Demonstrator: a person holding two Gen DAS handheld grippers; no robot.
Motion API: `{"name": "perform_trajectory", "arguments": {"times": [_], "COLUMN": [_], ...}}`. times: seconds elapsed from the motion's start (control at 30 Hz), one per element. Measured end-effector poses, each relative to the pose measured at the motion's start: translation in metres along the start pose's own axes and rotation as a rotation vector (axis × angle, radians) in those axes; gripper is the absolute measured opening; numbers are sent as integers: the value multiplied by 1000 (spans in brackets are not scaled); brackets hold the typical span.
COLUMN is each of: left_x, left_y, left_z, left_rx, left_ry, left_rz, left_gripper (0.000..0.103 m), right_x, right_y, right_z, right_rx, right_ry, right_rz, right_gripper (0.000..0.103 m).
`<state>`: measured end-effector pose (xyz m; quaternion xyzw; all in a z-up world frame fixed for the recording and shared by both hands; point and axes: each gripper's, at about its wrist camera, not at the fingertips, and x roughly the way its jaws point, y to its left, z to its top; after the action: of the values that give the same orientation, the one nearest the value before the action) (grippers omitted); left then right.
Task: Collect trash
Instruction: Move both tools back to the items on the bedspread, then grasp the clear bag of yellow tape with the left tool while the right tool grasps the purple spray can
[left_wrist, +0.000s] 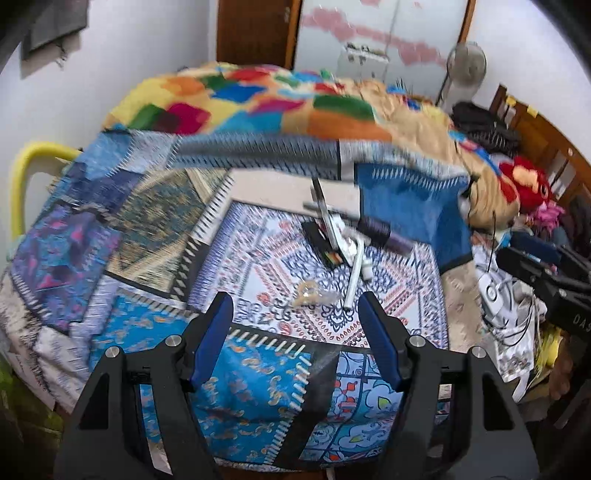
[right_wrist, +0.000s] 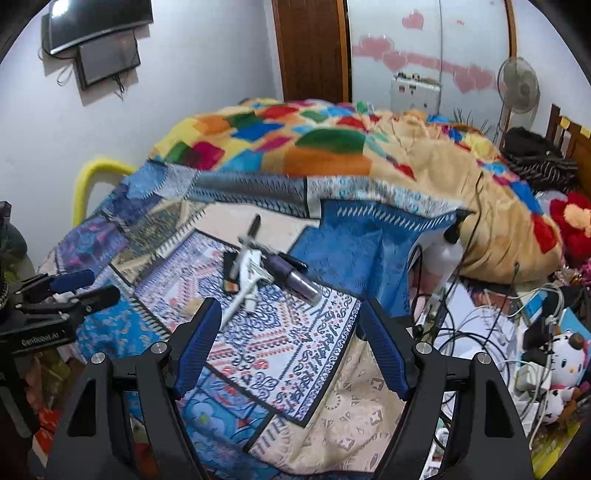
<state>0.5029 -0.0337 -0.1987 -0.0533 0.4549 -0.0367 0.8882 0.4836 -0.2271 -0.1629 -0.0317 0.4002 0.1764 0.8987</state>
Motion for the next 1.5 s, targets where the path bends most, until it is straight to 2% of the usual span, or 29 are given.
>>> {"name": "perform_trajectory", "arguments": {"times": [0.17, 0.23, 0.3, 0.33, 0.43, 0.47, 0.5, 0.63, 0.77, 0.83, 0.87, 0.93, 1.07, 1.3, 1.5], "left_x": [49, 68, 82, 88, 98, 100, 103, 112, 118, 119, 119, 120, 118, 99, 65], "left_y": [-7, -8, -9, -10, -13, -14, -15, -18, -17, -16, -16, -17, -14, -10, -14], "left_z": [-7, -10, -13, -15, -19, -19, -19, -17, -12, -9, -7, -7, -6, -6, -3], "left_rx": [38, 50, 62, 72, 105, 113, 121, 153, 155, 148, 147, 149, 108, 37, 21], "left_ry": [77, 114, 140, 146, 147, 144, 139, 123, 117, 114, 111, 110, 118, 120, 83], "left_rz": [-17, -14, -17, -14, 8, 14, 23, 64, 50, 23, 18, 18, -20, -68, -88], "left_gripper": [69, 69, 69, 69, 69, 69, 69, 66, 58, 46, 38, 34, 34, 33, 33], "right_x": [47, 65, 81, 89, 115, 124, 131, 145, 155, 161, 162, 162, 158, 139, 110], "right_y": [-12, -14, -15, -16, -22, -25, -27, -27, -19, -15, -13, -10, -9, -10, -9], "right_z": [1, 5, 9, 10, 13, 13, 14, 17, 19, 19, 18, 17, 12, -6, -10], "right_rx": [-5, -15, -25, -29, 2, 21, 35, 38, -9, -35, -46, -56, -57, 7, 48], "right_ry": [75, 99, 125, 135, 167, 180, 195, 196, 204, 217, 218, 213, 206, 198, 182], "right_rz": [33, 53, 75, 86, 111, 125, 143, 161, 162, 153, 148, 140, 123, 82, 71], "right_gripper": [74, 70, 62, 62, 57, 49, 45, 45, 42, 38, 36, 33, 24, 24, 24]}}
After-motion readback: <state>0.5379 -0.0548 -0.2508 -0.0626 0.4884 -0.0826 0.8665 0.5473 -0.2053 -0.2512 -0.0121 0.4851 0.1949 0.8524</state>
